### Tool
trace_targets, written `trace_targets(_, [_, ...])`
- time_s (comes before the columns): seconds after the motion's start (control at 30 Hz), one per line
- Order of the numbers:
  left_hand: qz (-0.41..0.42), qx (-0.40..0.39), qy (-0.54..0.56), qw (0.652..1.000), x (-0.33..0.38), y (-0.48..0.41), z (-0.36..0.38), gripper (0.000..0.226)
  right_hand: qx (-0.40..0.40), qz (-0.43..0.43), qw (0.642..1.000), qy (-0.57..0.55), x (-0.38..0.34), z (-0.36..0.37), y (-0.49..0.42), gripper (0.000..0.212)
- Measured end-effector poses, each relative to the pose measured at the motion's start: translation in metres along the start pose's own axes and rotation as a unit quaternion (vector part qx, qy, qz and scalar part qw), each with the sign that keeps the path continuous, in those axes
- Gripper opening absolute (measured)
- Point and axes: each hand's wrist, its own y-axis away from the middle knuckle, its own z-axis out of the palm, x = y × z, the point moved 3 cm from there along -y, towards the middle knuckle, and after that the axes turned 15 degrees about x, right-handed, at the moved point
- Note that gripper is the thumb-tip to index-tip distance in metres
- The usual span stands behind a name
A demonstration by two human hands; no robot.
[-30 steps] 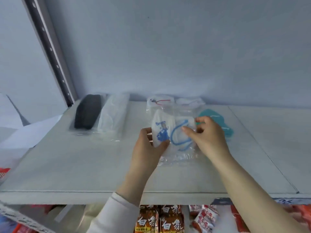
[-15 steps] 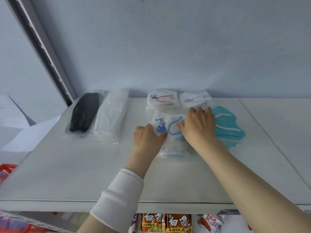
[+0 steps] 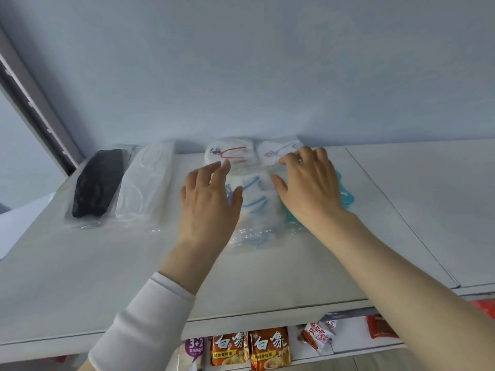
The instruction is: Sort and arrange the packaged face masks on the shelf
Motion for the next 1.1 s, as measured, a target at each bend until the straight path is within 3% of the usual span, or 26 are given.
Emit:
trace_targets(0.27, [0.102, -0.023, -0.011, 0.994, 0.089, 0.014, 0.01, 0.04, 0.031, -0.057, 0.998, -0.005, 0.081, -0.053, 0.021, 0.032])
trace_targets(0.53, [0.204, -0.022, -0.045, 0.978, 0.263, 0.07, 0.022, 0.038, 0.053, -0.087, 0.995, 0.006, 0.24, -0.162, 0.07, 0.034])
trace_targets(0.8, [0.314, 0.036, -0.013, 0.949, 0.438, 0.09, -0.023, 0.044, 0.121, -0.094, 0.988, 0.038, 0.348, -0.291, 0.09, 0.033])
trace_targets(0.87, [0.324, 0.054, 0.0, 0.944, 0.466, 0.089, -0.039, 0.042, 0.151, -0.101, 0.982, 0.047, 0.364, -0.317, 0.089, 0.027])
trace_targets(1.1, [0.387, 0.159, 0.036, 0.908, 0.537, 0.058, -0.09, 0.039, 0.273, -0.106, 0.956, 0.015, 0.404, -0.398, 0.055, 0.035])
